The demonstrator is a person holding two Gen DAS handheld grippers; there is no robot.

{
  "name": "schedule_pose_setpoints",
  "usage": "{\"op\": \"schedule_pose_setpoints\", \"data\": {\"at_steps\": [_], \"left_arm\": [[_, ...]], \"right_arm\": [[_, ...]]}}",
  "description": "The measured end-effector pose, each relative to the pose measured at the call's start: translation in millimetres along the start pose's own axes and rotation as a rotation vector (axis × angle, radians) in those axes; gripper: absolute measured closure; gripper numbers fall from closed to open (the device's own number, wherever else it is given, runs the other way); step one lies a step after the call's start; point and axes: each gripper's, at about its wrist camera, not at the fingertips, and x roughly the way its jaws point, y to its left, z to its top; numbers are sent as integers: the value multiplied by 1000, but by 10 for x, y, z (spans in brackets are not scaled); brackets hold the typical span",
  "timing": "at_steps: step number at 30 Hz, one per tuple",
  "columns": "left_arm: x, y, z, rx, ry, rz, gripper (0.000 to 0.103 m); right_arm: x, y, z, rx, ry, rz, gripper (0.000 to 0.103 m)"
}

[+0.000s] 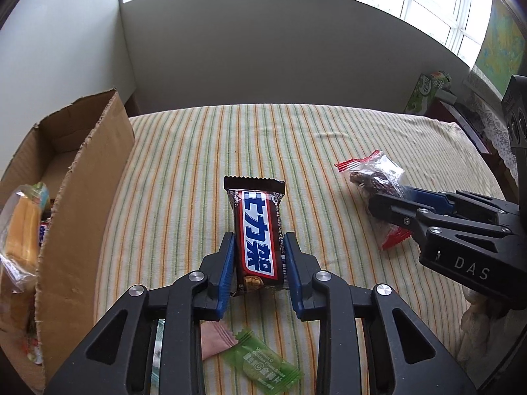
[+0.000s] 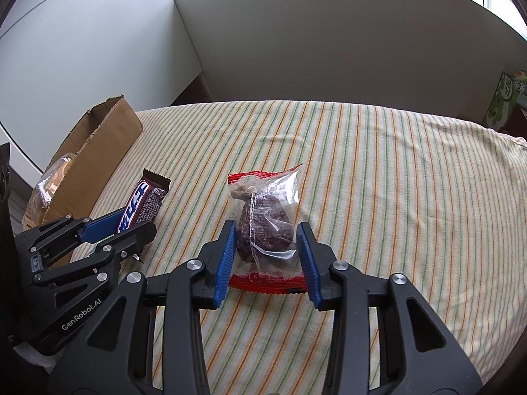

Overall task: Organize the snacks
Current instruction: 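Carry the snack bag and chocolate bar into the box and release both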

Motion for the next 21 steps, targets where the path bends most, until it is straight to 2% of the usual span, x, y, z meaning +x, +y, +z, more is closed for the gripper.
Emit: {"op": "schedule_pose_setpoints", "data": {"at_steps": [10, 21], "left_arm": [[-372, 109, 19, -16, -90, -3, 76], [-827, 526, -80, -77, -190, 14, 76]], "right_arm": [[-341, 235, 91, -14, -98, 21, 64], [-577, 924, 195, -83, -169, 110, 64]]}}
